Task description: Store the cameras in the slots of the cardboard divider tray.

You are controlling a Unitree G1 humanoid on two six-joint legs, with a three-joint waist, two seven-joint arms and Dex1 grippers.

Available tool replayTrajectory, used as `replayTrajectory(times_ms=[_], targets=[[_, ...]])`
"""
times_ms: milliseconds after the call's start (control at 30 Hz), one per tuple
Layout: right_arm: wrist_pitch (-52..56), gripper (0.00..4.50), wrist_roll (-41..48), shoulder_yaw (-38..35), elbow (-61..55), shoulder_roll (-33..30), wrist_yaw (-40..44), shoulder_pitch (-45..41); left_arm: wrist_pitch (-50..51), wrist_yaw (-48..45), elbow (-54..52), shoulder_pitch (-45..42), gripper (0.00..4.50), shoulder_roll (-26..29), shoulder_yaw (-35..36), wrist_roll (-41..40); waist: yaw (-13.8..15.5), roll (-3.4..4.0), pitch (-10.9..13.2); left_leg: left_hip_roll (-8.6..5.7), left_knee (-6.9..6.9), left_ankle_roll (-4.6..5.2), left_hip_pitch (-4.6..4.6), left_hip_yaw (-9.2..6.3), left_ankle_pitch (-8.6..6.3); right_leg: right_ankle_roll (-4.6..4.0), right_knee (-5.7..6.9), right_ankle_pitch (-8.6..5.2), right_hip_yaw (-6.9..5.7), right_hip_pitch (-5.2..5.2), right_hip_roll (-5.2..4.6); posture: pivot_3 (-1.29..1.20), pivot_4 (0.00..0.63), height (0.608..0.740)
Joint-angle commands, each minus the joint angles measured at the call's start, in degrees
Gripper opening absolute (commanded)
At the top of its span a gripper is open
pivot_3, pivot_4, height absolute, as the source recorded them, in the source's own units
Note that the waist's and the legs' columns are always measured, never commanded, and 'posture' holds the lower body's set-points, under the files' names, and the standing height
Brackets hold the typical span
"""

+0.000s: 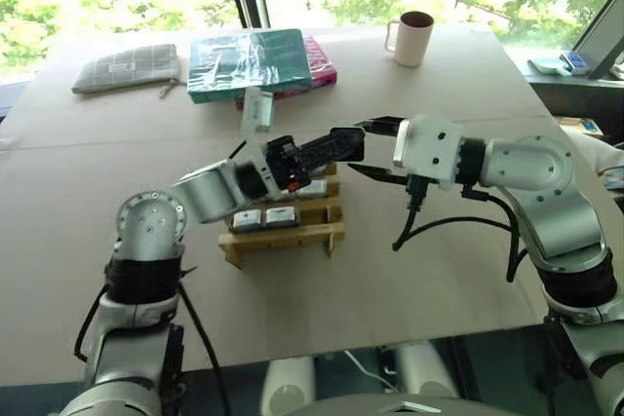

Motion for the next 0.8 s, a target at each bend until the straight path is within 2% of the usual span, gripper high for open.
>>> replayTrajectory(times_ms=[33,67,167,300,467,500,567,600,667,700,800], targets=[[1.0,1.85,-0.3,-0.6,-3.5,-0.7,-2.3,-1.0,2.7,-2.8,2.1,-3.1,4.39,-0.3,0.4,0.8,-0.1,0.0,0.0,0.0,-0.01,0.0,-0.04,-0.02,0.0,0.0,0.0,0.0,0.0,-0.03,0.02,0.0,0.15,0.74],[1.2,1.85,-0.5,-0.7,-3.6,-0.9,-2.7,-0.9,3.3,-3.6,2.8,-3.5,4.39,-0.4,0.7,1.3,-0.1,0.0,0.0,0.0,-0.05,0.0,-0.04,-0.02,0.0,0.0,0.0,0.0,0.01,-0.05,0.02,0.0,0.15,0.74],[1.6,1.85,-0.5,-1.5,-4.1,-2.0,-3.6,-0.3,4.9,-5.4,3.5,-4.0,3.63,-0.1,1.6,1.9,0.0,0.0,0.0,0.0,-0.08,0.0,-0.06,-0.06,0.0,0.0,-0.01,0.0,-0.02,-0.05,0.02,0.0,0.15,0.74],[1.5,1.85,-0.2,-2.6,-4.2,-3.7,-4.5,0.9,6.7,-7.6,4.0,-3.7,3.63,1.1,2.6,3.5,0.0,0.0,0.0,0.0,-0.06,0.0,-0.09,-0.07,0.0,0.01,-0.03,-0.01,-0.02,-0.05,0.02,0.0,0.15,0.74],[1.4,1.85,1.1,-2.7,-4.3,-4.2,-4.9,1.2,7.3,-7.8,4.3,-3.9,3.63,-0.1,3.7,3.9,0.0,0.0,0.0,0.0,-0.04,0.0,-0.08,-0.07,0.0,0.0,-0.02,-0.02,-0.01,-0.05,0.02,0.0,0.15,0.74],[1.5,1.85,1.3,-2.6,-4.3,-4.1,-5.0,1.2,7.4,-7.7,4.2,-4.0,3.09,-0.4,3.9,3.8,0.0,-0.01,0.0,0.0,-0.04,0.0,-0.08,-0.07,0.0,0.01,-0.02,-0.01,0.0,-0.05,0.02,0.0,0.15,0.74],[1.5,1.85,1.7,-2.6,-4.2,-4.3,-5.0,1.2,7.8,-7.5,4.2,-4.0,2.41,-0.9,4.4,3.5,0.0,0.0,0.0,-0.01,-0.04,0.0,-0.09,-0.08,0.0,0.01,-0.02,-0.01,-0.01,-0.05,0.02,0.0,0.15,0.74],[1.5,1.85,1.9,-2.5,-4.1,-4.4,-4.9,1.2,8.0,-7.5,4.1,-4.0,1.79,-0.9,4.4,3.6,0.0,0.0,0.0,-0.01,-0.04,0.0,-0.1,-0.08,0.0,0.01,-0.03,-0.01,-0.01,-0.05,0.02,0.0,0.15,0.74],[1.8,1.85,2.6,-2.4,-4.0,-4.0,-4.8,0.8,8.3,-7.3,4.3,-4.1,0.88,-1.2,4.7,3.8,0.0,-0.01,0.0,-0.01,-0.04,0.0,-0.11,-0.09,0.0,0.01,-0.03,-0.01,0.0,-0.05,0.02,0.0,0.15,0.74],[2.2,1.85,3.2,-2.5,-4.1,-3.8,-4.9,0.7,8.5,-7.4,4.3,-4.1,0.65,-1.4,4.7,3.8,0.0,-0.02,0.0,-0.01,-0.04,0.0,-0.11,-0.08,0.0,0.01,-0.04,-0.01,0.01,-0.05,0.03,0.0,0.15,0.74],[3.3,1.85,4.5,-2.8,-4.0,-3.7,-5.2,0.1,8.7,-7.9,4.5,-4.4,0.66,-1.9,5.1,4.4,0.0,-0.01,0.0,-0.01,-0.04,0.0,-0.11,-0.1,0.0,0.01,-0.03,-0.01,-0.01,-0.05,0.03,0.0,0.15,0.74]])
